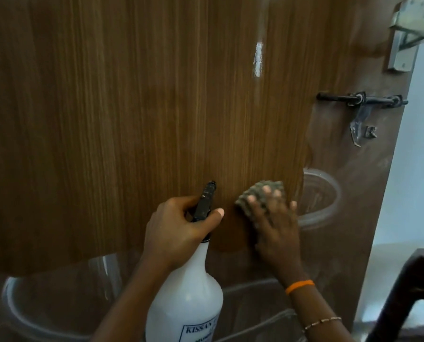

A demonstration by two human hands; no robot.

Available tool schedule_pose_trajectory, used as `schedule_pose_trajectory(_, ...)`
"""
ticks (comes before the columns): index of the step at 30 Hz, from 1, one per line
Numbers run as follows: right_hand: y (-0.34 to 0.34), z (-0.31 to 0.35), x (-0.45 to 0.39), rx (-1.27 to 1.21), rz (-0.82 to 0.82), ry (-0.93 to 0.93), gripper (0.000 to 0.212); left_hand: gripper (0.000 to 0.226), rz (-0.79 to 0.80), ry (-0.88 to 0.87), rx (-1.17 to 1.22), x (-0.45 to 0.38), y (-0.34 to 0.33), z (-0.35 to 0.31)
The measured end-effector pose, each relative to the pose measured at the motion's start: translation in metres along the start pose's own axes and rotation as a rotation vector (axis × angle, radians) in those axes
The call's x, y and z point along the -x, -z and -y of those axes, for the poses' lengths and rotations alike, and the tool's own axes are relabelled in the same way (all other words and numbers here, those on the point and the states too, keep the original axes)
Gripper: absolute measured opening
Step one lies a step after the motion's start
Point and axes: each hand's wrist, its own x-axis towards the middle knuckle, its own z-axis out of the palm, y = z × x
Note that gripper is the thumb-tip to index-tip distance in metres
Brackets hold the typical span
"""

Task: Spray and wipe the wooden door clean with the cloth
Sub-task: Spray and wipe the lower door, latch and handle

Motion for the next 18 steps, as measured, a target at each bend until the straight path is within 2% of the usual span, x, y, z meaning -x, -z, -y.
schedule_pose_trajectory(2,0.008,-0.032,0.013,-0.001,-0.004,-0.173,0.080,0.060,0.009,0.005,-0.010,0.000,-0.007,-0.001)
schedule_pose_trajectory(4,0.012,-0.059,0.023,-0.051,-0.004,-0.363,0.069,0.061,0.024,0.005,-0.010,0.001,-0.015,-0.003)
schedule_pose_trajectory(8,0.010,-0.054,0.025,-0.150,-0.100,-0.739,0.056,0.060,0.048,-0.006,-0.002,-0.002,-0.031,-0.008)
schedule_pose_trajectory(10,0.008,-0.035,0.021,-0.109,-0.104,-0.717,0.056,0.059,0.049,-0.015,0.005,-0.006,-0.036,-0.010)
schedule_pose_trajectory(12,0.007,-0.024,0.012,-0.068,-0.069,-0.513,0.055,0.058,0.049,-0.021,0.013,-0.011,-0.039,-0.013)
schedule_pose_trajectory(14,0.008,-0.028,-0.013,-0.082,-0.105,-0.374,0.053,0.058,0.057,-0.028,0.032,-0.018,-0.042,-0.017)
schedule_pose_trajectory(18,0.021,-0.054,-0.097,-0.063,-0.182,-0.325,0.052,0.055,0.065,-0.030,0.032,-0.027,-0.051,-0.032)
